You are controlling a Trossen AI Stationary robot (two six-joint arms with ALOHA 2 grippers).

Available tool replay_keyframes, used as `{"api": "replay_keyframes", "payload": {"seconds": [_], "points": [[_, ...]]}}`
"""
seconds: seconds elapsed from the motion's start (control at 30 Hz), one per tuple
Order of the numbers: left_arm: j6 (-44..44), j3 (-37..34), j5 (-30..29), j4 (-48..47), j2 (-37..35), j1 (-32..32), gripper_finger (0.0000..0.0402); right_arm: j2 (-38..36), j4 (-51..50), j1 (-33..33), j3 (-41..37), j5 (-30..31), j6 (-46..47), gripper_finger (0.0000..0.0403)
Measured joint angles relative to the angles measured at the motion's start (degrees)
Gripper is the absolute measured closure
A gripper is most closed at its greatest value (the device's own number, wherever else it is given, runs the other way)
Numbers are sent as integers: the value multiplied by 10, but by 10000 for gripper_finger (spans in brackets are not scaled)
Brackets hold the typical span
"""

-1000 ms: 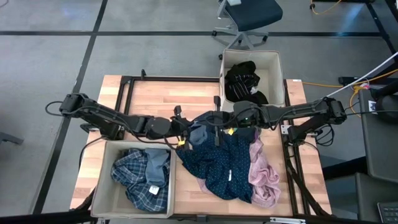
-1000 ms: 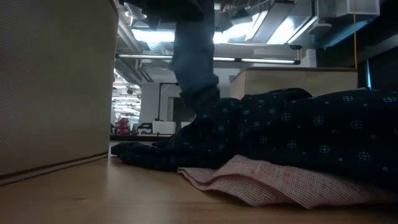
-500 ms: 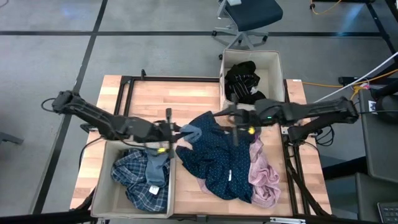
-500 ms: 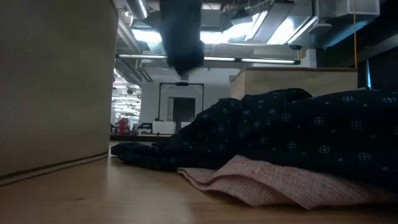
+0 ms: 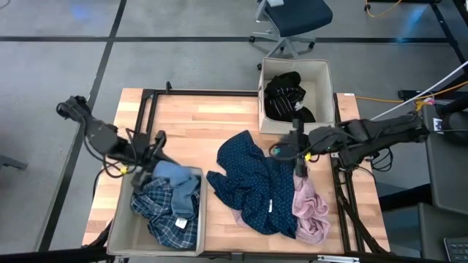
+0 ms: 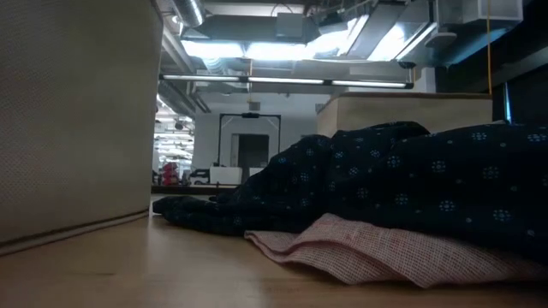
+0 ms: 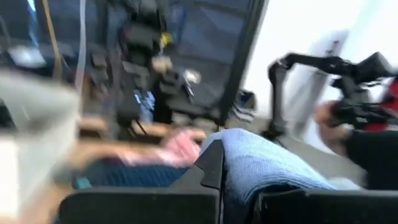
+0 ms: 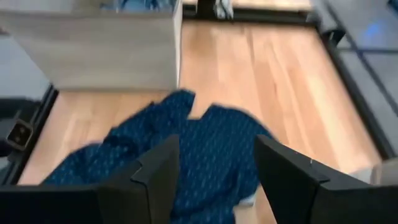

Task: Sort clothes
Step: Put the blue sock into the bottom laundry organizer

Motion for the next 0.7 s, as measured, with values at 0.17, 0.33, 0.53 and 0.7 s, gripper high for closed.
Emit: {"api": "replay_keyframes", "payload": {"seconds": [0.17,0.33,0.53,0.7], "points": [[-153,0,-1,-145,-17,-51,398,11,-28,18,-13,20,29,194],[-273,-5,-10,-253,35,-68,399,10,-26,20,-59,57,34,193],[-335,-5,-18,-361,143,-68,396,10,-16,19,-119,110,60,194],[-350,-4,-30,-356,233,-54,394,10,15,19,-160,122,61,194]]}}
